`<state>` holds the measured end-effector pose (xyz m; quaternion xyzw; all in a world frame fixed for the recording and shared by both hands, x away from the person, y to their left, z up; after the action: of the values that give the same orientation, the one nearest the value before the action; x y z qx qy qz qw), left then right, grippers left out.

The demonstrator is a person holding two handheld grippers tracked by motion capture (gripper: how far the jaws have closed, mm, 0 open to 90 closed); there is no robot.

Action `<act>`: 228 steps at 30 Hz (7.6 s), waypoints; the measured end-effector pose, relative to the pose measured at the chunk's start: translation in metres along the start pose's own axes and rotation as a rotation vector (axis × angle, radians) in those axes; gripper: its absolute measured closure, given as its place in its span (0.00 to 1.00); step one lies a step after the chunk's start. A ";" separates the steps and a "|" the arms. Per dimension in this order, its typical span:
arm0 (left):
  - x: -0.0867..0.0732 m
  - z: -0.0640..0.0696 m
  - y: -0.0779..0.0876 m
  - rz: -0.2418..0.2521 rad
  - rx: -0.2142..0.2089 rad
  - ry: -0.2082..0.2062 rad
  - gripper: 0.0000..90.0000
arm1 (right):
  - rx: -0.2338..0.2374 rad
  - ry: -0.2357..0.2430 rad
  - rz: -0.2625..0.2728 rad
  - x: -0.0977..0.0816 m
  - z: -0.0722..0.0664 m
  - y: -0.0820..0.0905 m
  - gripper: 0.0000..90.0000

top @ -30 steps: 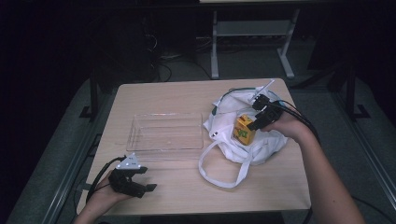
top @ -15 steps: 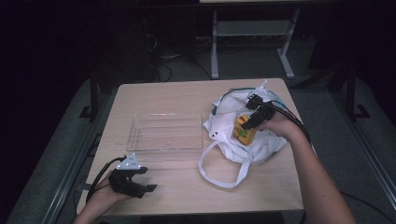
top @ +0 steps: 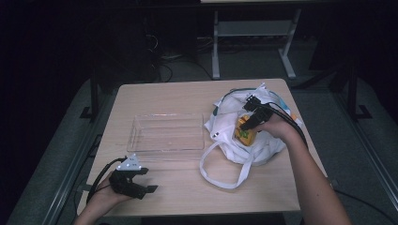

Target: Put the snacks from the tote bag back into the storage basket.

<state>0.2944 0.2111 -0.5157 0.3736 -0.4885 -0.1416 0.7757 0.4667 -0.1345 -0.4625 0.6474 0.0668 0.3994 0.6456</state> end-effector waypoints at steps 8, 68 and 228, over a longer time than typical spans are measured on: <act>0.000 0.001 0.000 0.000 -0.002 0.006 0.25 | 0.001 0.001 -0.006 -0.005 -0.003 -0.008 0.53; 0.000 0.001 0.000 -0.002 -0.005 0.006 0.25 | -0.039 0.191 0.061 0.026 -0.019 0.058 0.57; -0.011 0.004 0.009 0.006 0.000 0.015 0.25 | 0.246 0.795 0.128 0.092 -0.173 0.014 0.57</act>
<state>0.2841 0.2221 -0.5158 0.3730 -0.4836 -0.1363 0.7800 0.4175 0.0542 -0.4367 0.5181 0.3176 0.6466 0.4612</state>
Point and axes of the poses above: each handheld gripper's, and its own axes: y roughly backward along the jaws, x roughly out of its top, z roughly to its right, the point moved 10 cm from there along -y, roughly forward along the jaws, and after that the axes turned 11 degrees about -x, right-handed, at the moved point
